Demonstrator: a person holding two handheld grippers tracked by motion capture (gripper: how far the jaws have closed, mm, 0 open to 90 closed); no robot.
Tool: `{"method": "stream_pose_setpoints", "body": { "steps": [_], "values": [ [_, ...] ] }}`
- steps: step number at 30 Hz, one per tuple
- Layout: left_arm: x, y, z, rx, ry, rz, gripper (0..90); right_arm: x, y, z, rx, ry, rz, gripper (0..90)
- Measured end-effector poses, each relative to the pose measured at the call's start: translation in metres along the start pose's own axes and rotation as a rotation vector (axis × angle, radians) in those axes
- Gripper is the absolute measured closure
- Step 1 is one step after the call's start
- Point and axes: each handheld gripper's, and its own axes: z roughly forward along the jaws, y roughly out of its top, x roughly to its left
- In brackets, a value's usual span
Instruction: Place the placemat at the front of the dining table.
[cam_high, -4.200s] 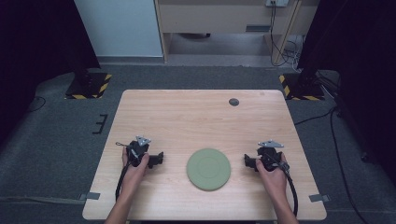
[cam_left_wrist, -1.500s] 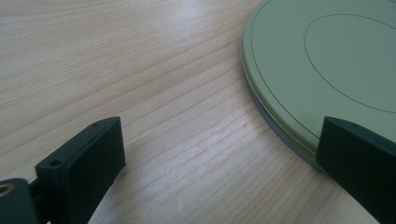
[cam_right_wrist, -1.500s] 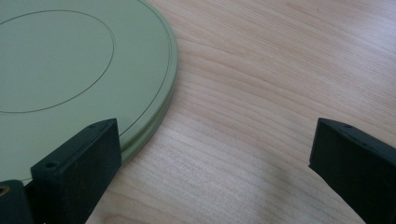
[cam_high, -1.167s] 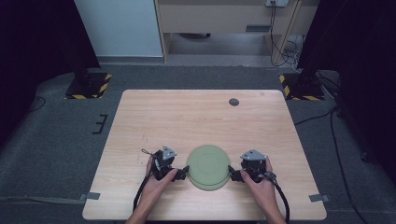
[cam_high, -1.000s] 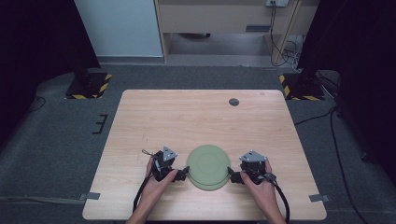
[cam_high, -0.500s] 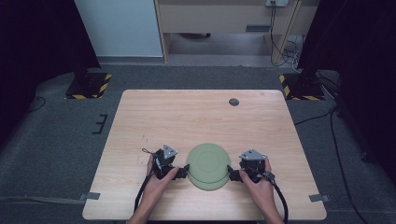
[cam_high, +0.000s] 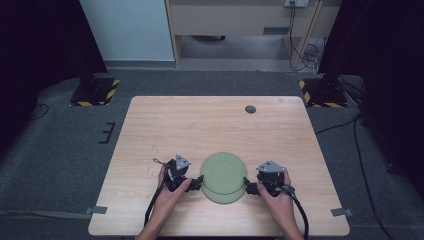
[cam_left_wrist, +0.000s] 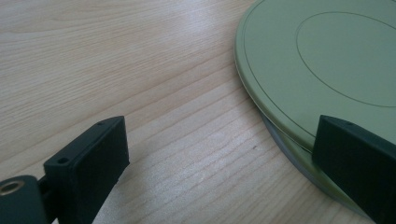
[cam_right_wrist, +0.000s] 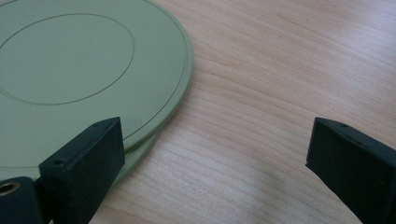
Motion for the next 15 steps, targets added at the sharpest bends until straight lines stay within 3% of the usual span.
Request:
{"method": "stream_pose_setpoints", "body": {
  "steps": [12, 15],
  "values": [
    [0.0014, 0.0021, 0.0033, 0.003, 0.01, -0.009, 0.2, 0.0003, 0.0001, 0.0054, 0.008, -0.009, 0.0, 2.0],
    [0.0017, 0.0028, 0.0044, 0.001, 0.014, -0.009, 0.1, 0.0, 0.0021, 0.0078, 0.005, -0.03, 0.003, 2.1]
  ]
}}
